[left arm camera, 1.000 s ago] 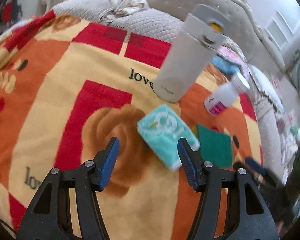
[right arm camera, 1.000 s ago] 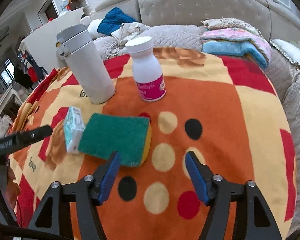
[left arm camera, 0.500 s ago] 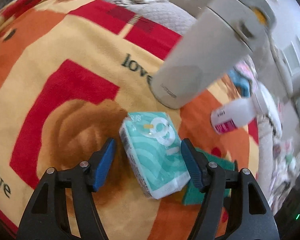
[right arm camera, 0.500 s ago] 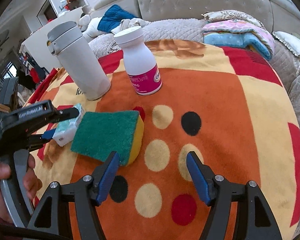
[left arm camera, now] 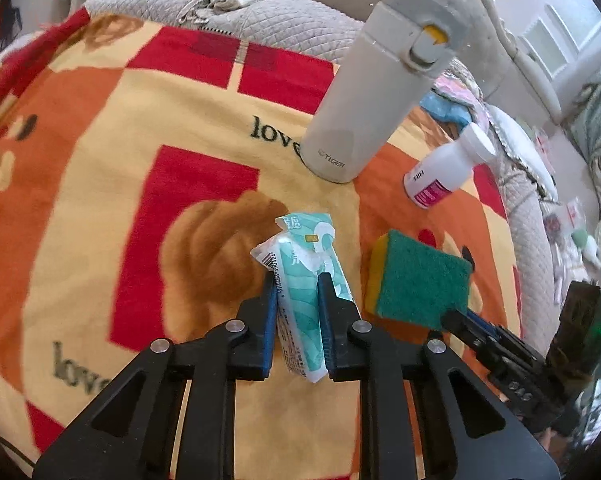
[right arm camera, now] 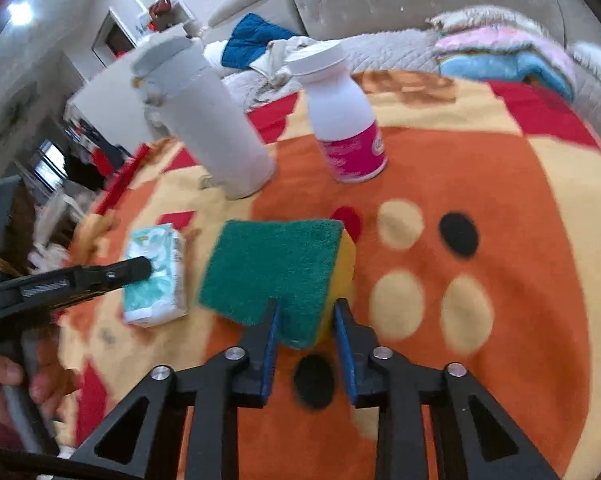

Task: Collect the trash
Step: 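Grasp teal tissue pack with left gripper while right gripper grasps green sponge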

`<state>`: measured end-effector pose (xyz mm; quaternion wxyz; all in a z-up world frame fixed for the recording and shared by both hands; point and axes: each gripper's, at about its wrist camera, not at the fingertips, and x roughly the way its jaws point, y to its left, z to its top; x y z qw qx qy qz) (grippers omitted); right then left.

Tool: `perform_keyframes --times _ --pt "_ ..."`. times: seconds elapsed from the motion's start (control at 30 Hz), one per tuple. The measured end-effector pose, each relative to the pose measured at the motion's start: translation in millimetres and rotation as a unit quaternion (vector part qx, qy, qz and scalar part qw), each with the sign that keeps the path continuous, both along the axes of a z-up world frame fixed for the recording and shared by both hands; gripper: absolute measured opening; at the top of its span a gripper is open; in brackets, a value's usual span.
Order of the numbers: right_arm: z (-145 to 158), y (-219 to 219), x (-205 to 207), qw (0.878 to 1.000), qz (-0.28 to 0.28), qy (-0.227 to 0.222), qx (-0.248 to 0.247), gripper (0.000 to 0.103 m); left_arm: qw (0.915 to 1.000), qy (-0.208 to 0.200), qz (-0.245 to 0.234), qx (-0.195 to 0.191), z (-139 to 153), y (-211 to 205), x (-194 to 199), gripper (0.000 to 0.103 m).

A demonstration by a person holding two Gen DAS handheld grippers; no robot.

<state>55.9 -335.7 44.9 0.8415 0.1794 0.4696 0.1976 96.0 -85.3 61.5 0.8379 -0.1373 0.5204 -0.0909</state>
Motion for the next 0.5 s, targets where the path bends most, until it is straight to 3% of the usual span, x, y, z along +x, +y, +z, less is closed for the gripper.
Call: perform_keyframes --times 0.23,0.27,0.3,0.37,0.43,0.5 --pt "4.8 24.6 -50.1 0.998 0.030 0.045 0.036 0.023 0.9998 -0.009 -0.006 0.014 10.5 9.6 -14.3 0.016" --pt "7.1 25.9 -51.9 0.999 0.024 0.043 0.017 0.031 0.9999 -0.009 -0.006 0.011 10.5 10.2 -16.5 0.016" --pt "11.8 25.9 -54.1 0.999 0.014 0.031 -0.012 0.049 0.9999 -0.009 -0.007 0.009 10.9 9.7 -18.0 0.016" --pt "23.6 23.2 -56.6 0.998 -0.001 -0.006 -0.060 0.067 0.9998 -0.012 -0.013 0.011 12.0 7.4 -22.9 0.016" --pt "34.5 22.3 -54.7 0.995 -0.003 -0.036 -0.093 0.072 0.9996 -0.013 -0.020 0.013 13.1 5.1 -27.6 0.016" --pt "39.0 30.8 -43.2 0.990 0.022 -0.054 -0.129 0.090 0.9993 -0.012 -0.030 0.016 12.6 1.7 -33.0 0.016"
